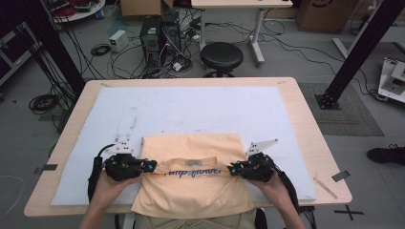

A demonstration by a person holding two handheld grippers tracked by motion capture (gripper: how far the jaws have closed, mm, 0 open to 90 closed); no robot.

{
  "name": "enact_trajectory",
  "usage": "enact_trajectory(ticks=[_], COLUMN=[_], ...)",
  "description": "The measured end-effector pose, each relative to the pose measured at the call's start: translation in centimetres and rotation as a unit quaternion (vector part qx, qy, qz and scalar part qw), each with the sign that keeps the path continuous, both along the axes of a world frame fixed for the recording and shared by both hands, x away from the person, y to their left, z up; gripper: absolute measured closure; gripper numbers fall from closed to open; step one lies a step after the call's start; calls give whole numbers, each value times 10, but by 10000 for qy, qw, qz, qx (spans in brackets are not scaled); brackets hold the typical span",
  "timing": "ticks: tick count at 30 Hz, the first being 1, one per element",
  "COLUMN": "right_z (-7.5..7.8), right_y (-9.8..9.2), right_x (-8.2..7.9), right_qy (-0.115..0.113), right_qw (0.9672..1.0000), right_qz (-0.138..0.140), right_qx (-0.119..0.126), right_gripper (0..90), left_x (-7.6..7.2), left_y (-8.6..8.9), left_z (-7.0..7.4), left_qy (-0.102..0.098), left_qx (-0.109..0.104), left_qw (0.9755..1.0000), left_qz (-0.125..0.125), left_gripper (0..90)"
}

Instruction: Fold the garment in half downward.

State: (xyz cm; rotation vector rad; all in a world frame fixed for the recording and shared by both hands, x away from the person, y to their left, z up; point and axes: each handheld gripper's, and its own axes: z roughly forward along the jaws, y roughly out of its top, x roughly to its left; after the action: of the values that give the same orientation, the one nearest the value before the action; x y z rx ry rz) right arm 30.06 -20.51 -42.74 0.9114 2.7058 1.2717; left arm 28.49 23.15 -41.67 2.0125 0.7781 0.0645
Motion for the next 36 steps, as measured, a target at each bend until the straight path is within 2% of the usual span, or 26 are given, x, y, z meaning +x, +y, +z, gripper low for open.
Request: enact_trajectory(ticks=[2, 7, 11, 12, 13, 14, 15, 18, 20, 21, 22, 23, 24, 26, 27, 29, 32, 33, 35, 36], right_z=[-5, -15, -15, -10, -10, -4, 2, 10, 16, 16, 15, 12, 10, 7, 1, -5, -13, -15, -16, -17], right_y=[-1, 0, -3, -5, -5, -6, -6, -2, 10, 10, 16, 29, 35, 40, 48, 52, 52, 52, 51, 50], right_x=[-7, -13, -19, -21, -21, -23, -24, -24, -17, -17, -15, -11, -9, -9, -10, -14, -22, -24, -26, -27], right_qy=[69, 114, 167, 168, 168, 123, 55, -65, -257, -257, -254, -276, -276, -267, -263, -277, -341, -360, -424, -455], right_qw=[10000, 9999, 9999, 9998, 9998, 9997, 9995, 9990, 9991, 9991, 9993, 9993, 9994, 9995, 9995, 9989, 9978, 9976, 9974, 9975], right_qz=[25, 25, 14, 19, 19, 18, 43, -12, -120, -120, -150, -181, -151, -141, -75, -4, 61, 56, 56, 92], right_qx=[-51, -112, -13, 96, 96, 231, 321, 452, 312, 312, 241, 148, 117, 36, -159, -372, -564, -588, -575, -539], right_gripper=[823, 812, 732, 687, 687, 683, 677, 657, 626, 626, 612, 587, 585, 574, 566, 557, 546, 544, 541, 522], left_x=[-10, -19, -24, -26, -27, -29, -29, -29, -25, -22, -19, -15, -15, -13, -14, -21, -26, -30, -31, -30], left_y=[-1, -3, 0, 0, 0, -3, -3, -15, -26, -32, -37, -45, -45, -51, -52, -55, -56, -57, -58, -57], left_z=[-6, -16, -18, -15, -12, -4, -4, 5, 5, 3, 1, -4, -4, -9, -11, -18, -22, -26, -27, -23], left_qy=[37, 94, 139, 125, 93, -79, -79, -354, -512, -505, -480, -365, -365, -276, -272, -296, -304, -368, -391, -366], left_qx=[60, 192, 173, 101, 39, -39, -39, 26, 290, 388, 448, 411, 411, 465, 516, 687, 824, 935, 913, 885], left_qw=[10000, 9997, 9996, 9997, 9998, 9998, 9998, 9992, 9983, 9979, 9978, 9984, 9984, 9985, 9983, 9972, 9961, 9948, 9949, 9950], left_qz=[-27, -113, -172, -177, -171, -167, -167, -161, -15, 75, 106, 119, 119, 78, 53, -14, -96, -147, -172, -266], left_gripper=[852, 852, 842, 797, 797, 752, 748, 743, 723, 723, 718, 701, 685, 669, 651, 636, 616, 608, 603, 579])
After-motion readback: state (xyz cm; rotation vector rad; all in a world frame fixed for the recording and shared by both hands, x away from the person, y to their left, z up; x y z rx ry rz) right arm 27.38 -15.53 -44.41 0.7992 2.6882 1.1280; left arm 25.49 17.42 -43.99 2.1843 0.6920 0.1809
